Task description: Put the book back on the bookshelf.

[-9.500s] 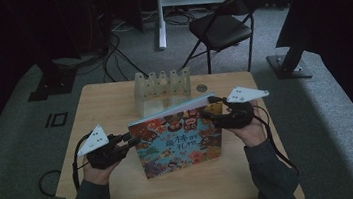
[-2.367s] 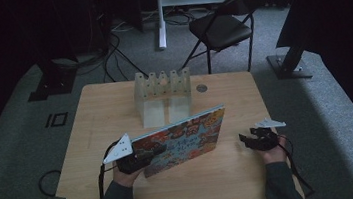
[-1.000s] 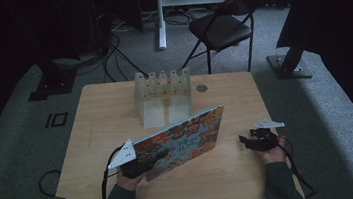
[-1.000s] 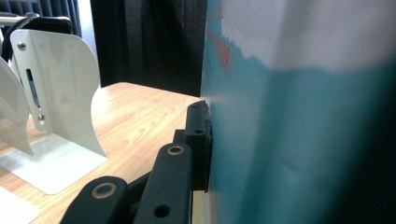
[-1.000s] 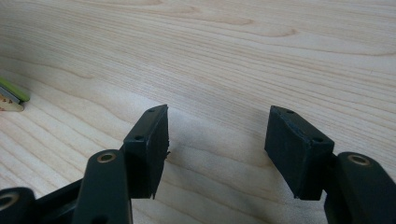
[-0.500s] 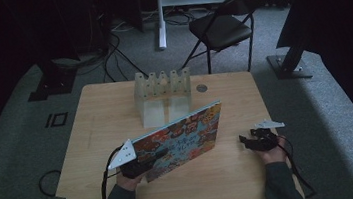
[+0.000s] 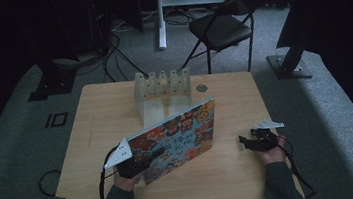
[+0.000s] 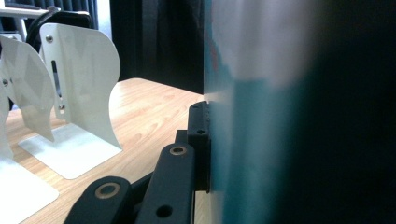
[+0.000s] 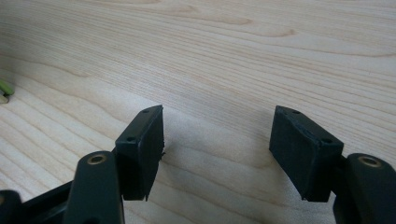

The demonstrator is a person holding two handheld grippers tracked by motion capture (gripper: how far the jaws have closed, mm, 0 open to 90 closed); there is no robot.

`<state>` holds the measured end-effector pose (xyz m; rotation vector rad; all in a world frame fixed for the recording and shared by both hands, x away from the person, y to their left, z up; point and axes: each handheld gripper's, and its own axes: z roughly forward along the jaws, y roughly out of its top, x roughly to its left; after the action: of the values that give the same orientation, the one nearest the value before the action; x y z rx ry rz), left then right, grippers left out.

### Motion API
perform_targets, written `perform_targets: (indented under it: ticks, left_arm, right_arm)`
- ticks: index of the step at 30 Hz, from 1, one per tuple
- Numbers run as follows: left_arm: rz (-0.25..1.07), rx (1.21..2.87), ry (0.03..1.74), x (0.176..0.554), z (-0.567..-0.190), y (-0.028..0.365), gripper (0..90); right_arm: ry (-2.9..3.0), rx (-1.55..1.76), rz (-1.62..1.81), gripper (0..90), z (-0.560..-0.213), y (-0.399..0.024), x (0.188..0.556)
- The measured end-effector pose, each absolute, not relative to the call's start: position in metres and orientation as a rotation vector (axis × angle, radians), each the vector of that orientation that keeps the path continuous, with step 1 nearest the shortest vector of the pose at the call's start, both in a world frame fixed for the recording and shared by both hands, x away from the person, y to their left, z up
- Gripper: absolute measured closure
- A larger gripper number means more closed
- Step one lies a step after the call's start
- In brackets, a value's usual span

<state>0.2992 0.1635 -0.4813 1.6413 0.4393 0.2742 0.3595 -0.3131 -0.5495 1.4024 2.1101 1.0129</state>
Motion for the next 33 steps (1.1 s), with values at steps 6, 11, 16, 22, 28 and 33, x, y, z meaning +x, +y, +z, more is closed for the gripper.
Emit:
perform_targets:
  ticks: [6, 11, 16, 22, 28, 33]
  left_arm:
    - [0.278, 1.642, 0.451, 0.298, -0.480, 0.166, 80.9]
    - [0.293, 1.634, 0.465, 0.297, -0.479, 0.168, 80.9]
    - [0.326, 1.640, 0.463, 0.293, -0.476, 0.169, 80.9]
    - [0.341, 1.635, 0.476, 0.293, -0.475, 0.171, 81.0]
    - [0.366, 1.634, 0.499, 0.291, -0.473, 0.173, 81.0]
    - [0.376, 1.630, 0.514, 0.291, -0.473, 0.176, 81.0]
  right_arm:
    - [2.109, 1.404, 1.012, 33.4, -0.550, -0.313, 0.360]
    - [2.106, 1.407, 1.003, 31.6, -0.550, -0.313, 0.360]
    - [2.105, 1.399, 0.975, 30.1, -0.550, -0.311, 0.360]
    - [2.106, 1.387, 0.949, 28.5, -0.550, -0.309, 0.361]
    - [2.109, 1.391, 0.948, 26.9, -0.550, -0.309, 0.361]
    - [2.110, 1.391, 0.949, 26.5, -0.550, -0.309, 0.361]
